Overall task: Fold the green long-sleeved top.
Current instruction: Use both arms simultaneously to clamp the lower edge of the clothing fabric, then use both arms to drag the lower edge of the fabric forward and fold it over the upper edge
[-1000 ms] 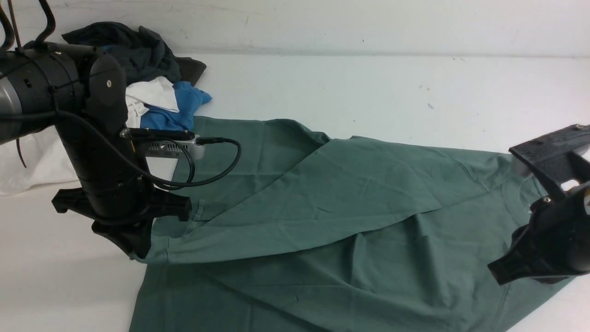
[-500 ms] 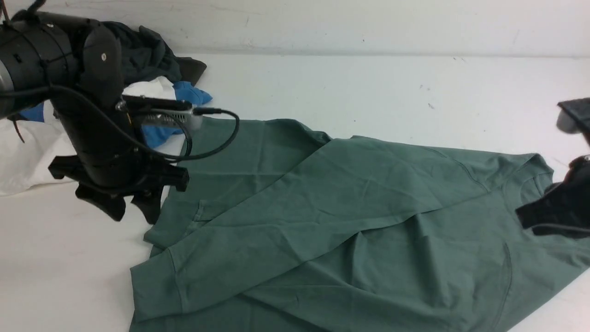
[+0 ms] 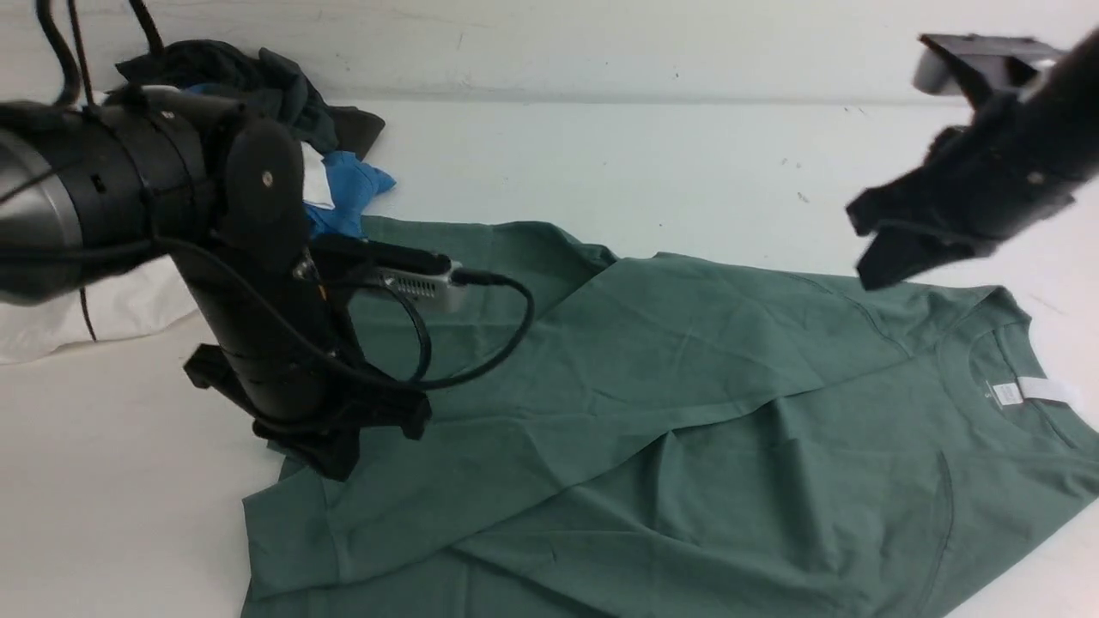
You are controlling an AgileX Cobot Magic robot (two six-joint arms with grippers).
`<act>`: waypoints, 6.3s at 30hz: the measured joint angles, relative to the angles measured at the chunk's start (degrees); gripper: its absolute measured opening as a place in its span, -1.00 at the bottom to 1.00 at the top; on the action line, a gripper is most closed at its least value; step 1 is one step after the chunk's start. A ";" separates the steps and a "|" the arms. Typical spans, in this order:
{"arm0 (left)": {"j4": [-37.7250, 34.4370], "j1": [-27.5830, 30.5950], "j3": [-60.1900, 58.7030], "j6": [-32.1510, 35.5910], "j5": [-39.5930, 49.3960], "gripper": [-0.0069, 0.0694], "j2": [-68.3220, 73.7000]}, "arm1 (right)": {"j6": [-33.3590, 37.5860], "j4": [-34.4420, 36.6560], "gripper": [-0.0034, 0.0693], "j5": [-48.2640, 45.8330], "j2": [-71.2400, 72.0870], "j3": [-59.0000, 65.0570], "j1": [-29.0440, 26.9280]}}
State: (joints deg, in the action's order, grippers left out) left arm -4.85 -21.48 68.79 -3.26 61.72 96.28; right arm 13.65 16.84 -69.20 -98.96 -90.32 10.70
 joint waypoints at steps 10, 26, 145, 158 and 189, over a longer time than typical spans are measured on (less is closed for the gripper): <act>-1.21 -0.90 -1.39 -0.31 -11.40 -0.83 9.70 | 1.65 5.39 -0.95 -1.66 -36.09 -43.51 3.87; -1.47 -0.90 -1.33 -0.42 -12.22 -0.83 12.35 | 8.04 6.92 -0.95 -2.27 -51.46 -57.43 10.97; 4.41 -1.00 -31.63 -12.92 -2.91 -0.77 -22.96 | 12.27 -8.11 0.42 20.74 19.03 49.98 35.09; 4.44 -1.00 -31.64 -13.34 -2.91 -0.77 -23.15 | 8.09 -13.49 -0.34 26.66 10.48 49.98 37.52; 15.42 7.05 13.39 -15.56 7.26 -0.77 -8.73 | 6.11 -31.73 -0.87 16.79 9.25 15.29 21.46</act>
State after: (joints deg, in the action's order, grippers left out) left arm 10.57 -14.43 82.18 -18.81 68.98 87.55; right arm 19.75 -14.88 -52.42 -89.71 -75.03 32.16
